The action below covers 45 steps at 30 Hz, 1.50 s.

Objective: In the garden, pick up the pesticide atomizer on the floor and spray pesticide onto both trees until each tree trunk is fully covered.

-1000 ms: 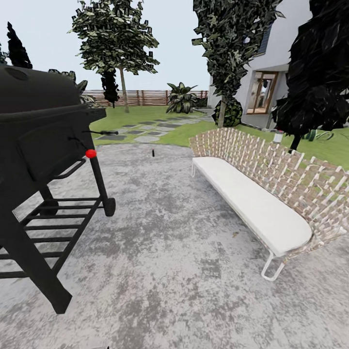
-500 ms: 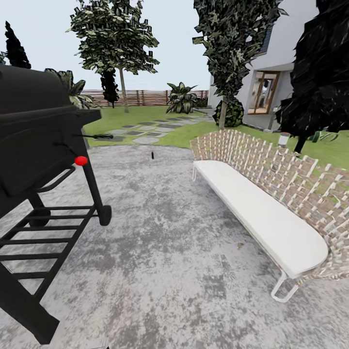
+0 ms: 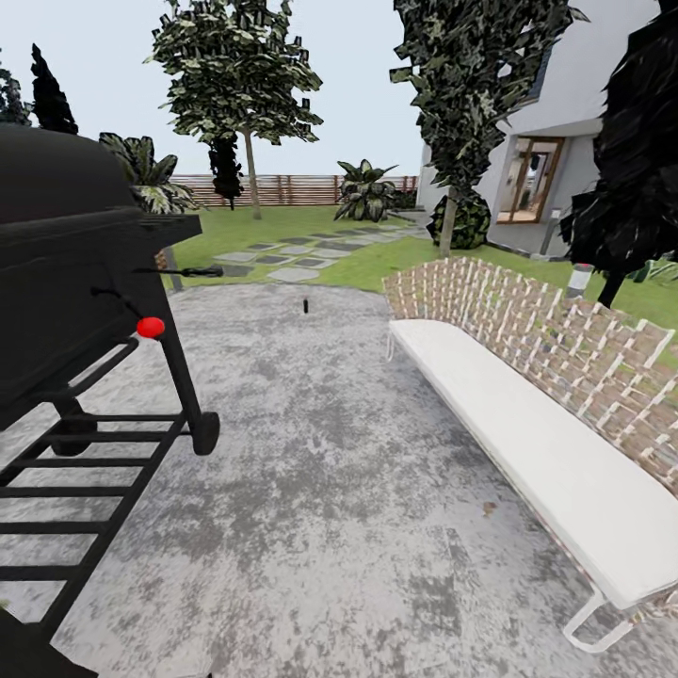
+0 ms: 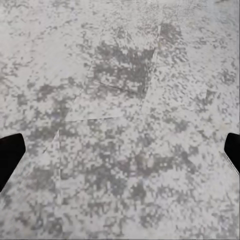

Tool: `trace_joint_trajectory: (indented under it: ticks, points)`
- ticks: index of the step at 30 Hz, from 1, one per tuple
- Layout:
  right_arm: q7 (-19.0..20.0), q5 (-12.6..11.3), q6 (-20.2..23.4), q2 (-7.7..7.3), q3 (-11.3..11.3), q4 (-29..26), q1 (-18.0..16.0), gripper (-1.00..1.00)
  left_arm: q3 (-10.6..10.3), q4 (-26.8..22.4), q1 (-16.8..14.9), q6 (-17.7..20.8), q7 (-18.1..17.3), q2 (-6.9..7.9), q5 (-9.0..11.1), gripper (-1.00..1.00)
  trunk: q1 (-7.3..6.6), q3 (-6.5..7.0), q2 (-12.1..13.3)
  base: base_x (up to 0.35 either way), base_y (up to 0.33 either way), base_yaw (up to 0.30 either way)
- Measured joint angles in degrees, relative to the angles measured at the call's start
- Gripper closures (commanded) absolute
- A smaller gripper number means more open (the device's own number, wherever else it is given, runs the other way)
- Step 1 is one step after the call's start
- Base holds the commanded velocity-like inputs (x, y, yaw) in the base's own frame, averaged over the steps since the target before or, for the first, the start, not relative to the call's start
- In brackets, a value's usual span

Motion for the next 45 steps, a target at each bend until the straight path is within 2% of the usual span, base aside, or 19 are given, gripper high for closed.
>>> trace_joint_trajectory:
  ticks: [7, 31, 45]
  points:
    - [-0.04, 0.0, -0.03, 0.0, -0.02, -0.01, 0.01, -1.0, -0.02, 0.01, -0.01, -0.01, 0.0, -0.01, 0.0, -1.0, 0.0, 0.0, 0.0, 0.341, 0.0, 0.19]
    - [0.07, 0.09, 0.02, -0.09, 0.04, -0.01, 0.01, -1.0, -0.1, 0.02, -0.01, 0.01, 0.0, -0.08, 0.0, -1.0, 0.0, 0.01, 0.0, 0.341, -0.056, 0.005]
    - [0.07, 0.08, 0.01, -0.09, 0.17, 0.04, 0.01, -1.0, -0.1, 0.01, -0.01, 0.0, 0.0, -0.08, 0.0, -1.0, 0.0, 0.75, 0.0, 0.341, -0.086, 0.122]
